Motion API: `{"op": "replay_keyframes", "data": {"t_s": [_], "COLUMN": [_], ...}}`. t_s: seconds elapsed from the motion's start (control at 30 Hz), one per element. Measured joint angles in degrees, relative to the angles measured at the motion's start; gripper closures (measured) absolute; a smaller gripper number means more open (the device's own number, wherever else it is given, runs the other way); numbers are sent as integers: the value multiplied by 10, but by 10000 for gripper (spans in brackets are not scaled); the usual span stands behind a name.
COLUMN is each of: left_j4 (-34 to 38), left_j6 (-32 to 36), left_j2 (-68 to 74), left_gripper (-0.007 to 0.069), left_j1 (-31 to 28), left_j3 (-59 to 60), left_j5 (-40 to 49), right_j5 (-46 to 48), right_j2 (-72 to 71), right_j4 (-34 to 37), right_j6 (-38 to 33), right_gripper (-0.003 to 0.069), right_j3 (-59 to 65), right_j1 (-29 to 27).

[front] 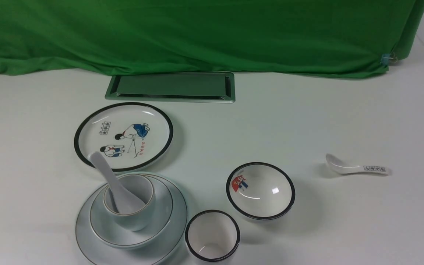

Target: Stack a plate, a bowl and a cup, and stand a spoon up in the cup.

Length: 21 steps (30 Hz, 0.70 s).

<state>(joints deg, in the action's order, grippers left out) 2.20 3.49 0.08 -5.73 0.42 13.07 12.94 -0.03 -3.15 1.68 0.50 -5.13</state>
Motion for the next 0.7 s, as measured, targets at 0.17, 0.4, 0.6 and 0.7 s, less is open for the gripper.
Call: {"op": "replay_keyframes", "data": {"t_s": [0.17, 0.4, 0.6, 0.7], "left_j4": [0, -1, -1, -2], "left_j6": [0, 0, 0, 0], "left_j2": [0, 0, 0, 0], "left_gripper": [653, 653, 653, 653], "left_j1": [0, 0, 0, 0], "left_j3": [0, 0, 0, 0], "left_j5": [0, 0, 0, 0], "right_j5": [0, 1, 0, 0], "right_j2": [0, 0, 0, 0], "right_j4": [0, 0, 0, 0], "right_j6": [0, 0, 0, 0], "right_gripper": [440, 424, 420, 420], "right_j3": [0, 0, 0, 0], "right_j1": [0, 0, 0, 0]}}
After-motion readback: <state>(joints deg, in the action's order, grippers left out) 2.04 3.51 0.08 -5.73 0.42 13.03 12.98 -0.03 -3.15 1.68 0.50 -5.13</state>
